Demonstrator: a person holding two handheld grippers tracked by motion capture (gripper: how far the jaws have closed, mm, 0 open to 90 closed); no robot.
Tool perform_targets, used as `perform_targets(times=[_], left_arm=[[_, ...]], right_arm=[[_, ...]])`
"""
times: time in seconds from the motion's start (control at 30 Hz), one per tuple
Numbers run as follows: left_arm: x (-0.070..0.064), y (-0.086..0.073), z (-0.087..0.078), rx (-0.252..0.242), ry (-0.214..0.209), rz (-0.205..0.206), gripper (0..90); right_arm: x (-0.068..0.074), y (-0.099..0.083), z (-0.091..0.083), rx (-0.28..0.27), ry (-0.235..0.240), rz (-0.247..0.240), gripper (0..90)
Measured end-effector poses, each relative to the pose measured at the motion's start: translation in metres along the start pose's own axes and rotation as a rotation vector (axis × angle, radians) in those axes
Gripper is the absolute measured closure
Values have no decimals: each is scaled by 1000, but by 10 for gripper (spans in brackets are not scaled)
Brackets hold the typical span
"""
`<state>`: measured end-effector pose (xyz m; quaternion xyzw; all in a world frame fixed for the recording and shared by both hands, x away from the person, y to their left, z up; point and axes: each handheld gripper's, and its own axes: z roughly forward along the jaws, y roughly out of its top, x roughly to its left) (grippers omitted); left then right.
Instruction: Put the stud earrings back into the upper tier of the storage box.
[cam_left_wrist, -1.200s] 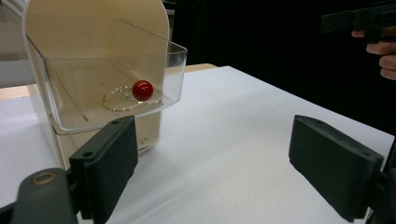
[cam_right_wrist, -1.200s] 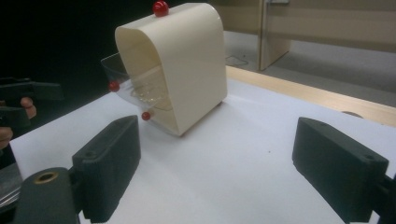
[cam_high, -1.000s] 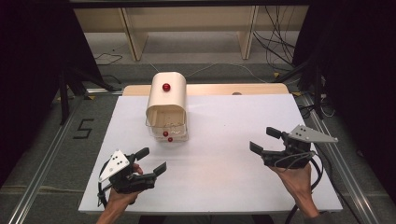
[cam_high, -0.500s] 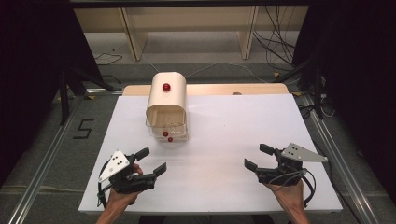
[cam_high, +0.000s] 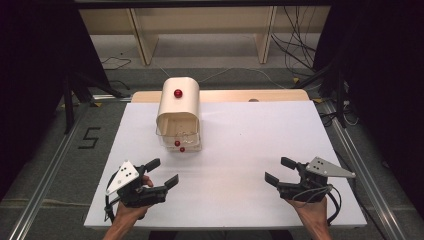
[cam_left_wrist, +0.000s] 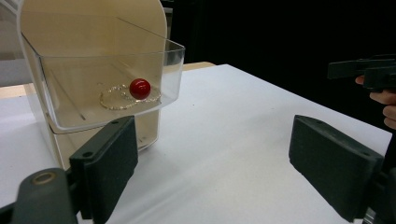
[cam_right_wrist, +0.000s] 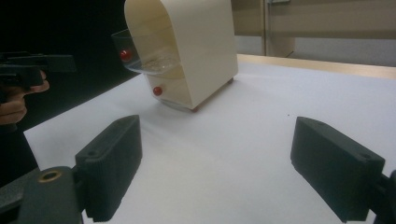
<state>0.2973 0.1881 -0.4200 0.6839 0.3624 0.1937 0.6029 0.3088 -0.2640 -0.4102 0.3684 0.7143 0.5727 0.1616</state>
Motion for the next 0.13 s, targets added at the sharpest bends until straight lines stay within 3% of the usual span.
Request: perform_targets(times=[0.13], left_arm=[[0, 0, 1, 1, 0, -2, 153]], right_arm=[[-1, 0, 0, -2, -2, 1, 172]])
